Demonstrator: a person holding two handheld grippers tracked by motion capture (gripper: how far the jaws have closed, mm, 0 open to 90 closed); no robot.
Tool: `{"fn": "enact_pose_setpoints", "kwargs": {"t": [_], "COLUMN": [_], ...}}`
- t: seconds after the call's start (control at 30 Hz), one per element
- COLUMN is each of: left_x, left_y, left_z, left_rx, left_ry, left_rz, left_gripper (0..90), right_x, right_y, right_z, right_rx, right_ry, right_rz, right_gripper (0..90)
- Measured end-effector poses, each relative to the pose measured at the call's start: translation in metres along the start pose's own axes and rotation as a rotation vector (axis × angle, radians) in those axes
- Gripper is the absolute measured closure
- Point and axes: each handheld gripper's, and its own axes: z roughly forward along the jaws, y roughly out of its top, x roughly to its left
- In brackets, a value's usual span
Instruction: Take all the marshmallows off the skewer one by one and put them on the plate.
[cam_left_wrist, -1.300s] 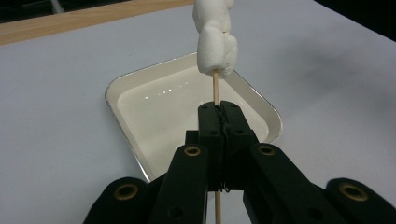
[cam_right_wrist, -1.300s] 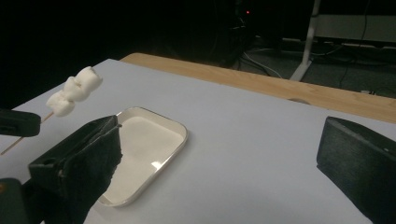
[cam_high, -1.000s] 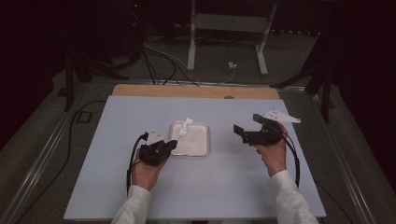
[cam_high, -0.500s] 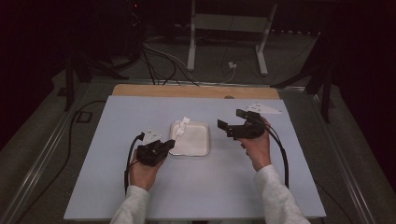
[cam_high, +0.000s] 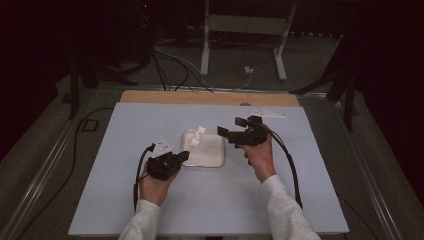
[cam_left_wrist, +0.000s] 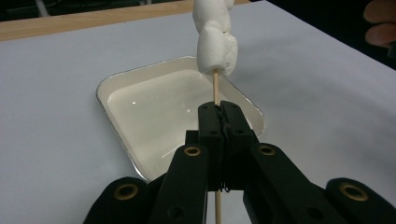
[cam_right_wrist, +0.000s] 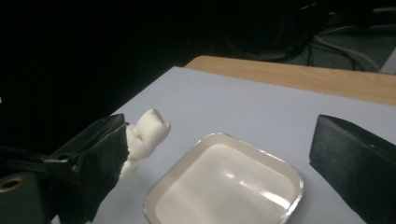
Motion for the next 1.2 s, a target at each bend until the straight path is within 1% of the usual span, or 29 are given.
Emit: {"fn": "enact_pose_setpoints", "kwargs": {"t": [0.03, 0.07, 0.1, 0.13, 0.17, 0.23, 0.27, 0.3, 0.33, 0.37, 0.4, 0.43, 0.5, 0.57, 0.67, 0.7, 0.77, 0.8, 0.83, 0.93, 1.07, 1.1, 1.13, 1.17, 1.2], "left_x": [0.000, 0.000, 0.000, 0.000, -0.001, -0.002, -0.002, -0.002, -0.003, -0.004, -0.004, -0.004, -0.005, -0.006, -0.008, -0.008, -0.009, -0.009, -0.008, -0.007, -0.008, -0.008, -0.009, -0.008, -0.009], "left_y": [0.000, 0.000, 0.000, -0.001, -0.001, -0.001, -0.001, -0.001, -0.001, 0.000, 0.000, 0.000, 0.000, 0.000, 0.000, 0.000, 0.000, 0.000, -0.001, -0.002, -0.004, -0.004, -0.004, -0.004, -0.004], "left_z": [0.000, -0.001, -0.001, -0.001, -0.001, -0.002, -0.002, -0.002, -0.002, -0.002, -0.002, -0.001, -0.001, -0.001, 0.000, 0.000, 0.000, 0.000, 0.000, 0.001, 0.003, 0.003, 0.003, 0.003, 0.003], "left_rx": [0.000, -0.001, -0.004, -0.005, -0.008, -0.009, -0.011, -0.012, -0.014, -0.013, -0.013, -0.013, -0.015, -0.018, -0.021, -0.024, -0.031, -0.032, -0.034, -0.040, -0.029, -0.026, -0.024, -0.024, -0.025], "left_ry": [-0.001, 0.000, -0.001, -0.004, -0.005, -0.005, -0.009, -0.012, -0.013, -0.015, -0.018, -0.019, -0.025, -0.029, -0.042, -0.044, -0.052, -0.056, -0.059, -0.071, -0.071, -0.068, -0.064, -0.066, -0.064], "left_rz": [0.003, 0.004, 0.001, -0.002, -0.003, -0.001, 0.000, 0.001, 0.000, 0.002, 0.002, 0.003, 0.001, 0.004, 0.007, 0.008, 0.003, 0.000, -0.003, -0.023, -0.019, -0.018, -0.020, -0.022, -0.023], "left_gripper": [90.0, 90.0, 90.0, 90.0, 90.0, 90.0, 90.0, 90.0, 90.0, 90.0, 90.0, 90.0, 90.0, 90.0, 90.0, 90.0, 90.0, 90.0, 90.0, 90.0, 90.0, 90.0, 90.0, 90.0, 90.0], "right_x": [0.000, -0.001, -0.001, -0.001, -0.001, 0.000, 0.000, 0.001, 0.003, 0.003, 0.004, 0.005, 0.006, 0.008, 0.010, 0.011, 0.011, 0.011, 0.011, 0.012, 0.013, 0.014, 0.015, 0.015, 0.015], "right_y": [0.000, -0.001, -0.001, -0.001, -0.002, -0.003, -0.004, -0.006, -0.007, -0.007, -0.009, -0.010, -0.011, -0.011, -0.011, -0.012, -0.012, -0.012, -0.013, -0.014, -0.014, -0.013, -0.013, -0.013, -0.012], "right_z": [0.002, 0.004, 0.004, 0.004, 0.006, 0.009, 0.010, 0.015, 0.016, 0.016, 0.020, 0.022, 0.023, 0.026, 0.030, 0.032, 0.033, 0.034, 0.035, 0.037, 0.040, 0.040, 0.041, 0.041, 0.040], "right_rx": [0.001, -0.004, -0.004, -0.010, -0.010, 0.007, 0.018, 0.035, 0.042, 0.042, 0.047, 0.048, 0.051, 0.053, 0.054, 0.054, 0.055, 0.053, 0.052, 0.049, 0.056, 0.060, 0.065, 0.065, 0.065], "right_ry": [0.011, 0.021, 0.021, 0.031, 0.045, 0.074, 0.096, 0.132, 0.146, 0.146, 0.174, 0.187, 0.194, 0.213, 0.238, 0.254, 0.257, 0.263, 0.276, 0.283, 0.301, 0.296, 0.282, 0.282, 0.272], "right_rz": [0.014, 0.046, 0.046, 0.061, 0.081, 0.102, 0.114, 0.123, 0.128, 0.128, 0.139, 0.146, 0.153, 0.165, 0.186, 0.200, 0.207, 0.219, 0.243, 0.256, 0.284, 0.279, 0.276, 0.276, 0.274], "right_gripper": [6.5, 14.9, 14.9, 18.0, 22.8, 32.0, 36.9, 44.2, 46.9, 46.9, 50.6, 51.6, 52.7, 55.0, 59.5, 62.5, 62.9, 63.6, 65.6, 66.3, 69.1, 70.7, 73.2, 73.2, 74.0]}}
